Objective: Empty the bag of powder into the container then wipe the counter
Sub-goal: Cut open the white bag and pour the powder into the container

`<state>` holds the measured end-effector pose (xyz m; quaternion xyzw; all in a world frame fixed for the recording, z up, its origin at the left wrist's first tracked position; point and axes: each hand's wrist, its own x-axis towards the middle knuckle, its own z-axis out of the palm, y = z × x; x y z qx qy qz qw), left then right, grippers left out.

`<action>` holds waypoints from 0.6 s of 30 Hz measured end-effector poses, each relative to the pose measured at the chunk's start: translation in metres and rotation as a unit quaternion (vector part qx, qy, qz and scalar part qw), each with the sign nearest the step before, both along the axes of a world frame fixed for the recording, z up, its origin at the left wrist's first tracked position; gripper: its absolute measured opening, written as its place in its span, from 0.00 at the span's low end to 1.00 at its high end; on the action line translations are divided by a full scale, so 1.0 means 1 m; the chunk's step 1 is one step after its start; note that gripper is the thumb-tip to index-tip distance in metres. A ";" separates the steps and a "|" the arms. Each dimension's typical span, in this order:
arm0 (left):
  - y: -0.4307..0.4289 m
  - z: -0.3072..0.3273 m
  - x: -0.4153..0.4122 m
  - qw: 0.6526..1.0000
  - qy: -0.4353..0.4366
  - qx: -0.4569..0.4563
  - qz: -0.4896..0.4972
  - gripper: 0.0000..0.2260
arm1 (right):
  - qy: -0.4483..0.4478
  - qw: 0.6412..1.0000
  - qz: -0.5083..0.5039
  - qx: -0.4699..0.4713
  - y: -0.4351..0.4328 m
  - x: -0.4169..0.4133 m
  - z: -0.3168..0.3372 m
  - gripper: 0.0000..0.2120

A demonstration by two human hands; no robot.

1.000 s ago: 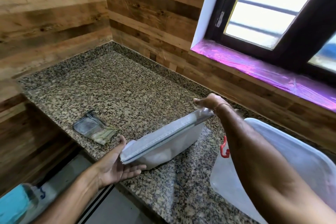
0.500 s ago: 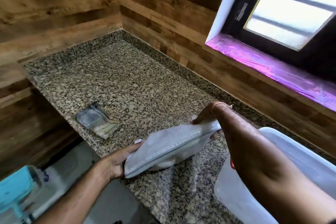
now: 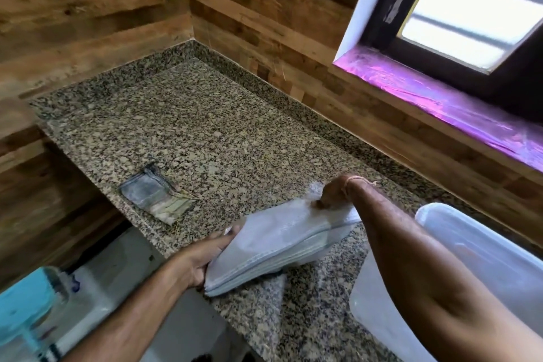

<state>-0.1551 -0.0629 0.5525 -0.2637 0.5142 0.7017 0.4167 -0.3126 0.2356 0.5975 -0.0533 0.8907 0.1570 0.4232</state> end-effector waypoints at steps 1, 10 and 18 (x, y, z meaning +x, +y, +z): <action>0.002 0.008 0.001 0.999 0.015 -0.028 -0.015 0.43 | -0.004 0.999 0.027 0.021 0.001 0.001 0.001 0.30; 0.001 0.017 -0.012 0.984 0.031 -0.166 -0.050 0.21 | 0.073 0.996 -0.037 -0.046 0.017 0.011 0.003 0.26; -0.019 0.018 -0.006 0.961 0.109 -0.250 -0.052 0.05 | 0.073 0.987 -0.091 -0.113 0.026 0.033 0.004 0.33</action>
